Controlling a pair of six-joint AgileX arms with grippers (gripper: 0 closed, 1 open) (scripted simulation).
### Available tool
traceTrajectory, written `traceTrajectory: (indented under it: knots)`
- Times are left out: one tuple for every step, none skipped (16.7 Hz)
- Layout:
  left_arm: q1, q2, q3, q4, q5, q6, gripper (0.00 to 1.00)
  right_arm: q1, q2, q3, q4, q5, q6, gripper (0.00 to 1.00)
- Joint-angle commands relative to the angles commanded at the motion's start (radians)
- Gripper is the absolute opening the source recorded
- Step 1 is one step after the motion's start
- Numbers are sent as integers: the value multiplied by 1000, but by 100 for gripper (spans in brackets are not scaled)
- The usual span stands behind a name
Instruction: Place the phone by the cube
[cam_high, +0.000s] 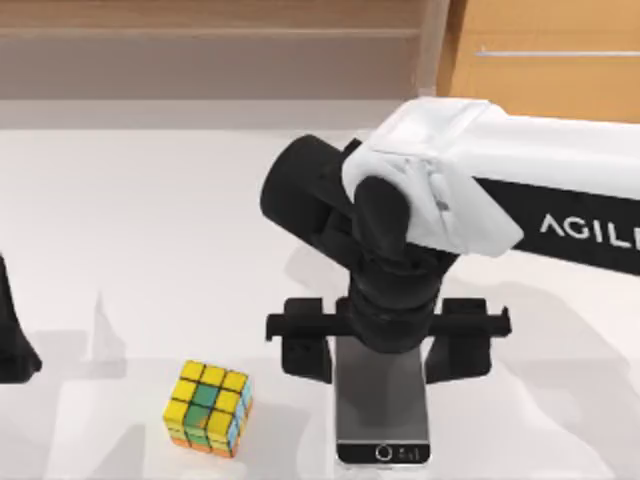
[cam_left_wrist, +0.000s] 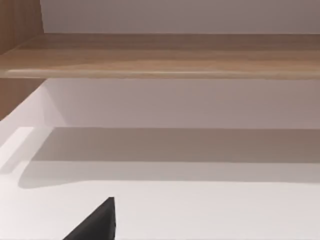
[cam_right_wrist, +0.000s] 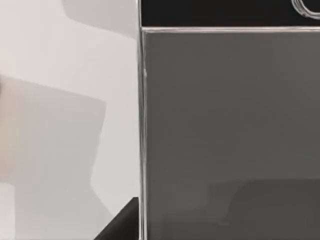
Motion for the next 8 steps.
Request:
traceTrajectory:
  knots:
    - [0,0,0,0,0,0,100,0,0,0,0,0,0,0]
    - [0,0,0,0,0,0,100,0,0,0,0,0,0,0]
    - [0,0,0,0,0,0,100,0,0,0,0,0,0,0]
    - [0,0,0,0,0,0,100,-5,-4,0,1,0,1,0]
    - [0,0,0,0,0,0,100,-5,-4,0,1,0,1,0]
    - [0,0,0,0,0,0,100,-5,-4,0,3,0,1,0]
    - [0,0,0,0,0,0,100,-5,-5,-1,5,0,1,0]
    - [0,0,0,0,0,0,100,-5,-6,-2,9,0,1,0]
